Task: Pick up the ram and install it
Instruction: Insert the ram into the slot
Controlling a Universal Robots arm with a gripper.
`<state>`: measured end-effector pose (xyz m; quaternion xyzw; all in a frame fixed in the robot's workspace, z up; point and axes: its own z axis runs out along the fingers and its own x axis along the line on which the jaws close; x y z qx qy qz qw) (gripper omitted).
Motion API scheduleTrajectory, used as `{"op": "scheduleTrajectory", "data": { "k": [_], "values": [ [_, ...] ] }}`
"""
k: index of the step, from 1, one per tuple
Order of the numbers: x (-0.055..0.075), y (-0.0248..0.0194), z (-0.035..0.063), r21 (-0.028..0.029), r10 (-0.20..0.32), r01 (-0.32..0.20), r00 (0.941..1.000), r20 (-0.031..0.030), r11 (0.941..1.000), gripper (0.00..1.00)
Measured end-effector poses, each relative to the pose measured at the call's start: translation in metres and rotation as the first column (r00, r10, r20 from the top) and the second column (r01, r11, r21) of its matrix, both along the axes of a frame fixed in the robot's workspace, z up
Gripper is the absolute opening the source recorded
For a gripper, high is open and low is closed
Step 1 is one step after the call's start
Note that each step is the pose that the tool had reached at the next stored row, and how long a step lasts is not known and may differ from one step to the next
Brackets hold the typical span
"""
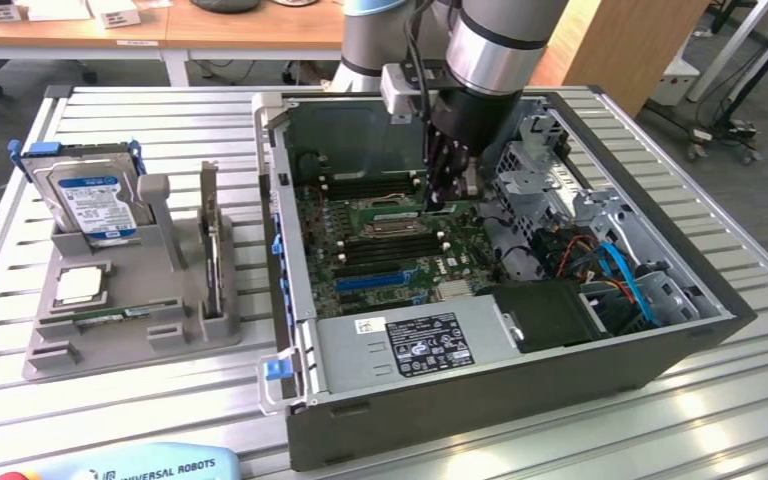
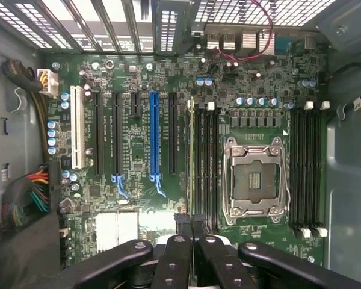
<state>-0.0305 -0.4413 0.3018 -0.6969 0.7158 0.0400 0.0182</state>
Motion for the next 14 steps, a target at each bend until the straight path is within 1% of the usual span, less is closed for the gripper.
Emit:
{"op": "scheduleTrajectory", "data": {
  "k": [14],
  "values": [
    [0.0, 0.0, -0.0165, -0.0001, 0.0, 0.0, 1.0, -0.0001, 1.0, 0.12]
  ]
}}
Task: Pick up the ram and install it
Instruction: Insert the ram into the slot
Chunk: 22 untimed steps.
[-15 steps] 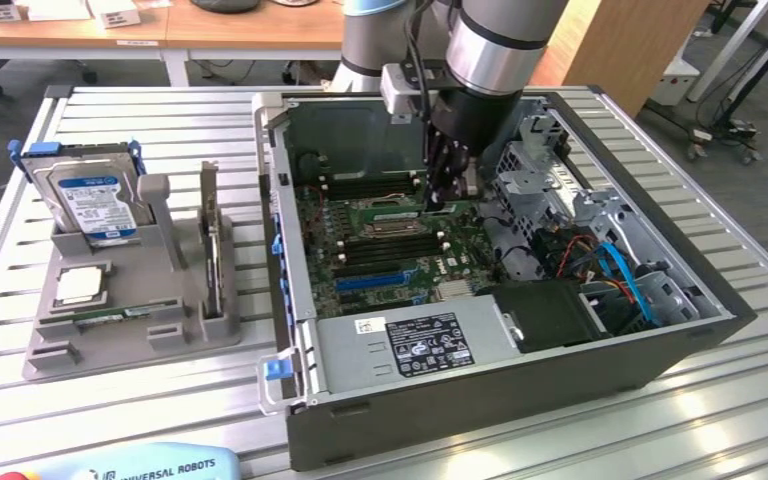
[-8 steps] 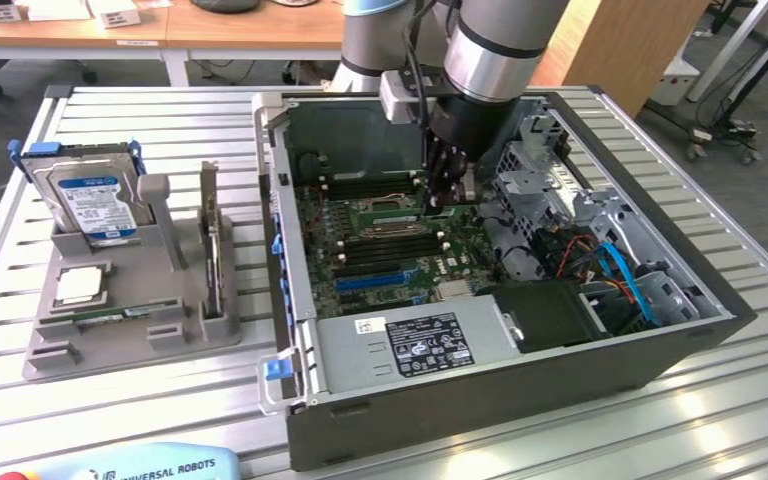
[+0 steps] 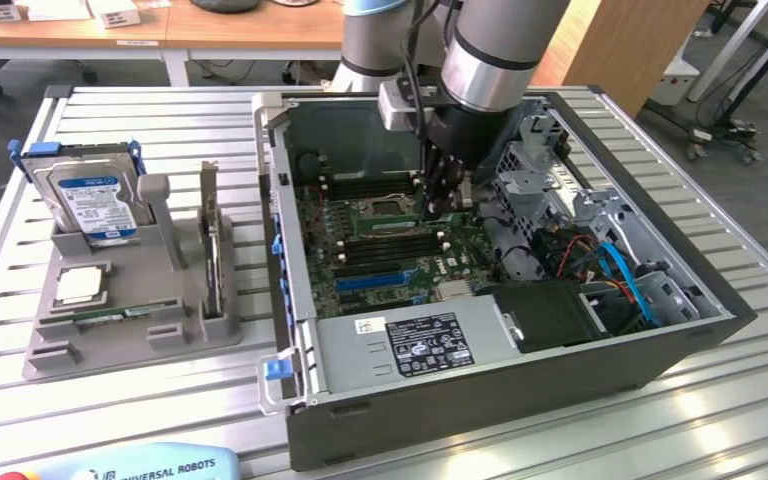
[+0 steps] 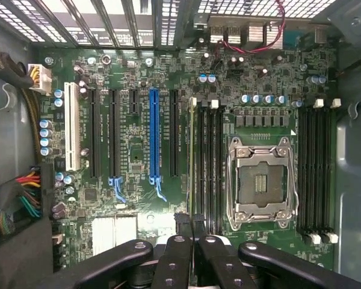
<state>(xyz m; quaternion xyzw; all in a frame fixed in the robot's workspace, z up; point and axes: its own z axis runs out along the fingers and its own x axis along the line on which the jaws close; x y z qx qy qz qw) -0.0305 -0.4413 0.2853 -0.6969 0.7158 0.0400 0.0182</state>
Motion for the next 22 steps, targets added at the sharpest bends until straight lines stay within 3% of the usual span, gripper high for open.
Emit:
{"op": "scheduleTrajectory", "data": {
  "k": [9, 22],
  "values": [
    [0.0, 0.0003, -0.0011, 0.0003, 0.0, 0.0, 1.0, 0.0002, 1.0, 0.12],
    [0.0, 0.0102, -0.0051, 0.0002, 0.0, 0.0, 1.0, 0.0001, 1.0, 0.12]
  ]
}}
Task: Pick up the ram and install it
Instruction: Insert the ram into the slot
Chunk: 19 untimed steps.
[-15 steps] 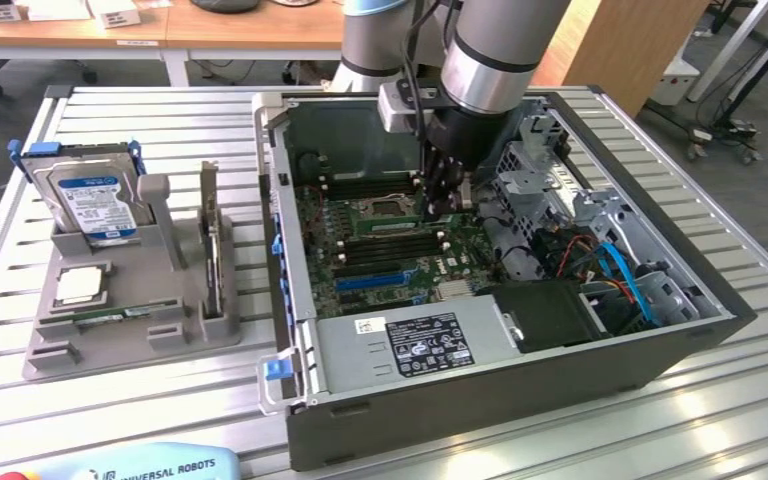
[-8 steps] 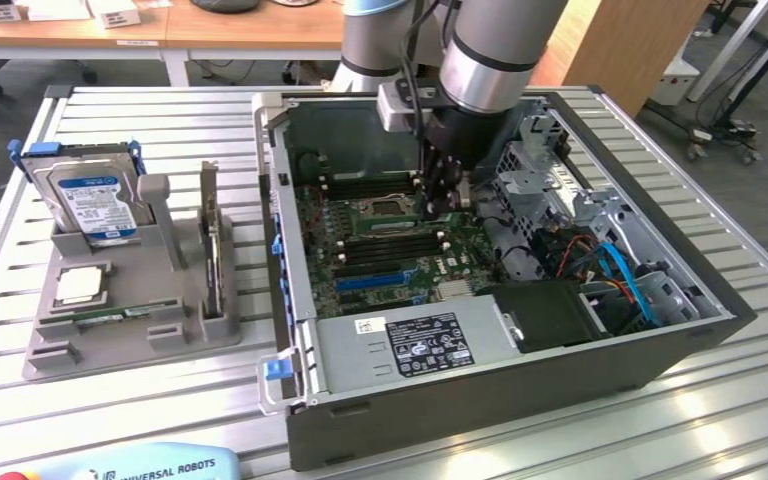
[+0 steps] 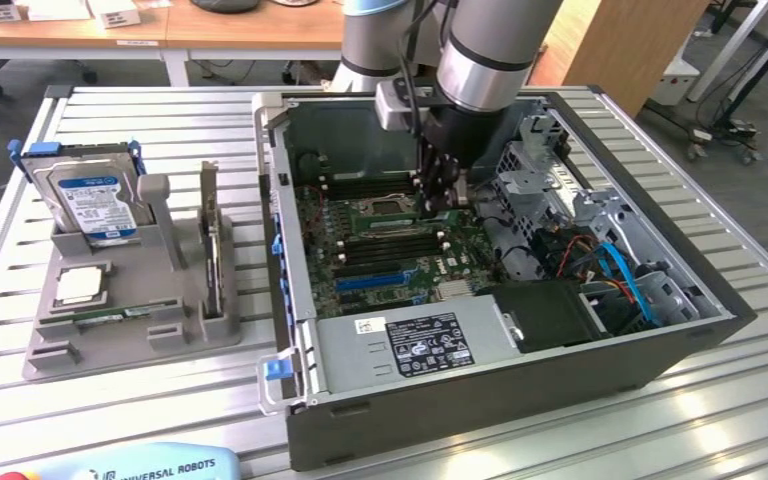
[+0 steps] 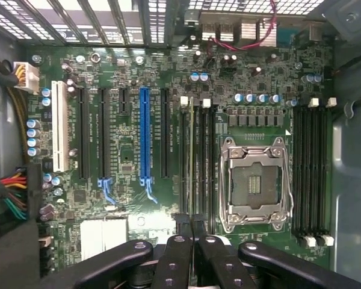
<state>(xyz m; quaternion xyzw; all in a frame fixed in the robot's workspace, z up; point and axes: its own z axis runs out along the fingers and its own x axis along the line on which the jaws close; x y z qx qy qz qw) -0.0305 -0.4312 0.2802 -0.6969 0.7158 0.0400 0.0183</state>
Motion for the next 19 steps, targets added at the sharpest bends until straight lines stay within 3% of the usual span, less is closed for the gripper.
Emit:
{"op": "scheduleTrajectory", "data": {
  "k": [5, 19],
  "values": [
    [0.0001, 0.0043, -0.0011, 0.0001, 0.0, 0.0, 1.0, 0.0, 1.0, 0.12],
    [0.0, 0.0069, -0.0014, -0.0011, 0.0, 0.0, 1.0, -0.0001, 1.0, 0.12]
  ]
}}
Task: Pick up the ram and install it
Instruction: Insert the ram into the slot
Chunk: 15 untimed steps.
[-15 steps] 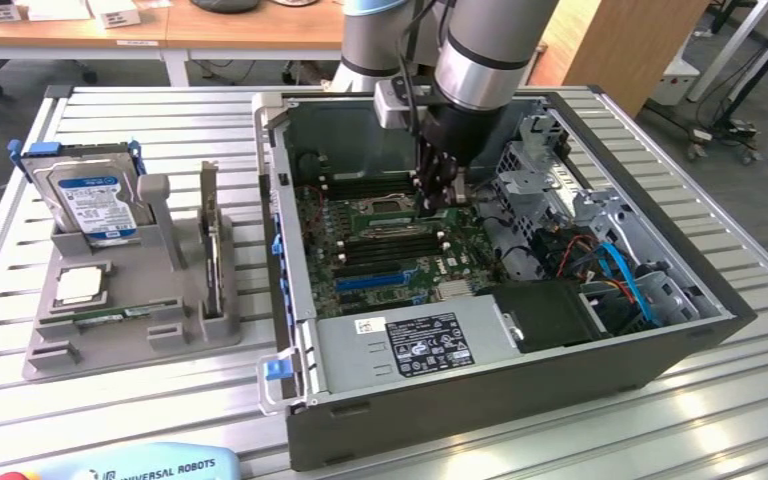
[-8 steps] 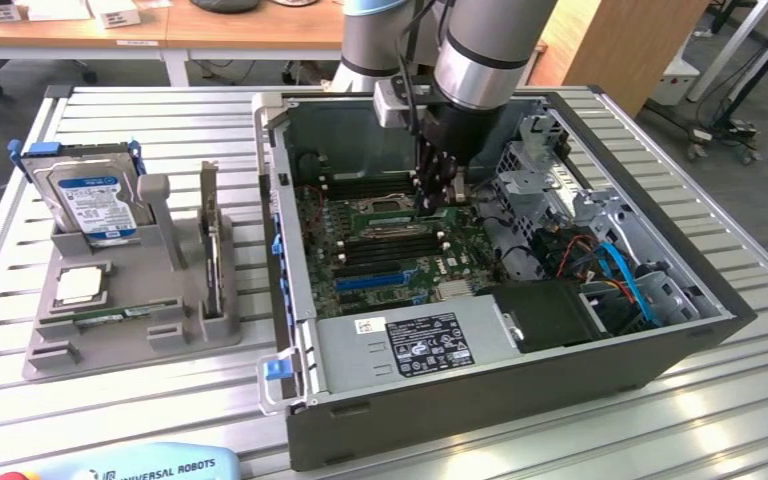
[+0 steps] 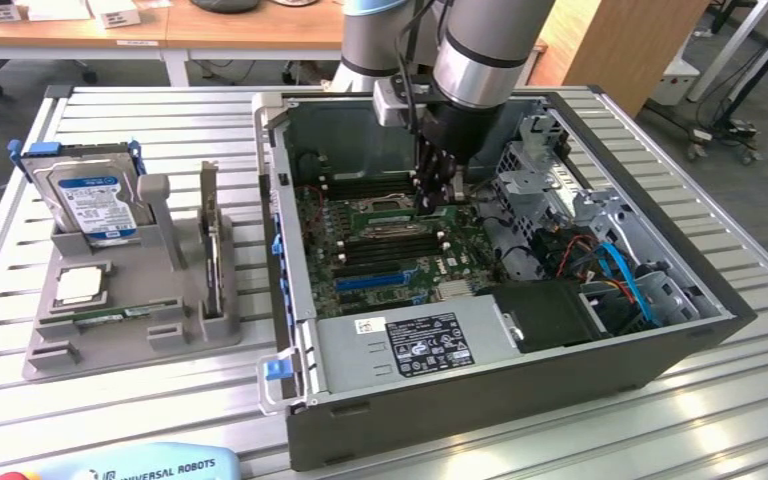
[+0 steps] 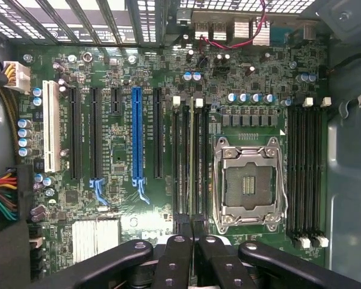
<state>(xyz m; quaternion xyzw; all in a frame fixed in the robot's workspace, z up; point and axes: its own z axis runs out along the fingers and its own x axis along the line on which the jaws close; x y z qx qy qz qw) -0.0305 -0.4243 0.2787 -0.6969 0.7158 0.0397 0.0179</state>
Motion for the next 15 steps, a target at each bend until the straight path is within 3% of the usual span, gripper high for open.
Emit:
{"op": "scheduleTrajectory", "data": {
  "k": [7, 15],
  "values": [
    [0.0, 0.0001, -0.0027, -0.0031, 0.0, 0.0, 1.0, -0.0001, 1.0, 0.12],
    [0.0, 0.0007, -0.0085, -0.003, 0.0, 0.0, 1.0, 0.0001, 1.0, 0.12]
  ]
}}
